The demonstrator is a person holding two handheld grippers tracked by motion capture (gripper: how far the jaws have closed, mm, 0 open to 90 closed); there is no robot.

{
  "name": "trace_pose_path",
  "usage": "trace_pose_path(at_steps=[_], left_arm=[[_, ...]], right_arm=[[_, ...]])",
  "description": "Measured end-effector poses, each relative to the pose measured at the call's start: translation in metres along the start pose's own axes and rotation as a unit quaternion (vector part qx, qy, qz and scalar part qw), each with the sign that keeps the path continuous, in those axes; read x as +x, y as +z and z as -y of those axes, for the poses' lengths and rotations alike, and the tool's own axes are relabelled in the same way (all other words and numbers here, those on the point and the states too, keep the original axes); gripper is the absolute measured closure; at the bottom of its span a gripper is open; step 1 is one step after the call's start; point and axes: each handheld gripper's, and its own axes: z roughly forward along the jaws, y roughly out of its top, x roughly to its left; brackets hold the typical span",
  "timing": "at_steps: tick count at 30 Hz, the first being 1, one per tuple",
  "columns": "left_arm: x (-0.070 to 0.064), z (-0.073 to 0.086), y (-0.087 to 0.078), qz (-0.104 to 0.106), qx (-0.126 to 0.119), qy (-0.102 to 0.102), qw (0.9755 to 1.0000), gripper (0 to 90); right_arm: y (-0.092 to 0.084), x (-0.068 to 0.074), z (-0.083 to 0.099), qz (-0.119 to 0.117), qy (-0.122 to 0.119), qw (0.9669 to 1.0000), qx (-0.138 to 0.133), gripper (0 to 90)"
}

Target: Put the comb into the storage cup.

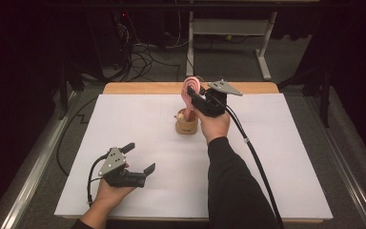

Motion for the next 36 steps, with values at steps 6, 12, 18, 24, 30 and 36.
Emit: trace_pose_path(at_steps=[6,12,18,24,30,36], left_arm=[[0.0,0.0,0.0,0.001,0.001,0.001,1.0,0.0],[0.0,0.0,0.0,0.001,0.003,0.001,1.0,0.0],[0.0,0.0,0.0,0.002,0.004,0.001,1.0,0.0],[0.0,0.0,0.001,0.002,0.003,0.001,1.0,0.0],[0.0,0.0,0.002,0.003,0.003,0.001,1.0,0.0],[0.0,0.0,0.002,0.004,0.005,0.002,1.0,0.0]], right_arm=[[-0.002,-0.005,0.0,0.01,-0.004,0.9999,0.005,62.2],[-0.004,-0.008,0.001,0.017,-0.008,0.9998,0.01,60.3],[-0.006,-0.012,0.003,0.021,-0.006,0.9996,0.015,58.5],[-0.009,-0.018,0.007,0.028,-0.008,0.9994,0.02,56.9],[-0.015,-0.024,0.011,0.034,-0.004,0.9991,0.023,54.3],[-0.019,-0.029,0.014,0.04,0.001,0.9989,0.026,51.6]])
